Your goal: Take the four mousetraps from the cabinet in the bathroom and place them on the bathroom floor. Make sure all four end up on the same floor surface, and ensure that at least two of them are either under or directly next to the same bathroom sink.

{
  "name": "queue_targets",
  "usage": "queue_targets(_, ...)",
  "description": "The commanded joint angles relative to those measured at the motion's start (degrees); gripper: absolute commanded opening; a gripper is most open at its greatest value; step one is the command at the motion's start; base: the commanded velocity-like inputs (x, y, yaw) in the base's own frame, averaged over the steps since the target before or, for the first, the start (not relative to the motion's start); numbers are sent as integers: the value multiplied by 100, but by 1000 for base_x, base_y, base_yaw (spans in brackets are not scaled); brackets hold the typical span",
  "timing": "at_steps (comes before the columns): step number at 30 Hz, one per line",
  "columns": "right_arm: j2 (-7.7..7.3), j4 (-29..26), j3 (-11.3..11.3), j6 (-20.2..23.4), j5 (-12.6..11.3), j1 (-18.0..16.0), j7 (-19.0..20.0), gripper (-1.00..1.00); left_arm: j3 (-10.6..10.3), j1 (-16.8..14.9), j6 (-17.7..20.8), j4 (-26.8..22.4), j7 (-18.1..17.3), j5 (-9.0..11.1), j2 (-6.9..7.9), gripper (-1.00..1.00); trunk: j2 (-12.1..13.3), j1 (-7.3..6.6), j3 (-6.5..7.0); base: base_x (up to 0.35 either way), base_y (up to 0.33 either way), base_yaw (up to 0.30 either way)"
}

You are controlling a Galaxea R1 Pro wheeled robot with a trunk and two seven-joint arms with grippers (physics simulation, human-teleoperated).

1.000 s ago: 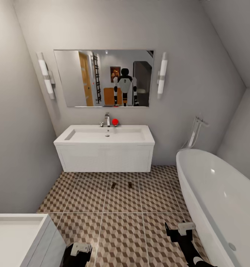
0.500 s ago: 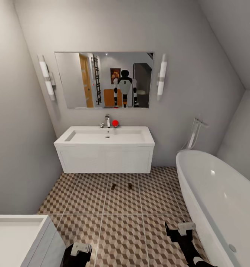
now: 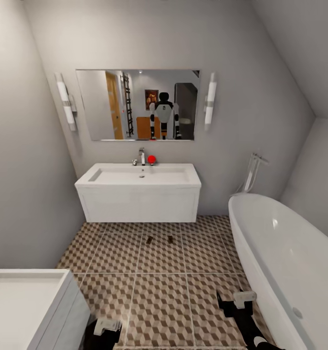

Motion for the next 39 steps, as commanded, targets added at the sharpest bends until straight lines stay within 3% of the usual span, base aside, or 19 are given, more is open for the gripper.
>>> queue_targets(1,-2,6,46,-16,-25,-5,-12,100,-49,-11,-37,25,-1,53,-6,100,-13,0,-13,-326,0,0)
queue_targets(39,13,6,46,-16,-25,-5,-16,100,-49,-11,-32,25,1,53,-10,100,-13,0,-15,-337,0,2)
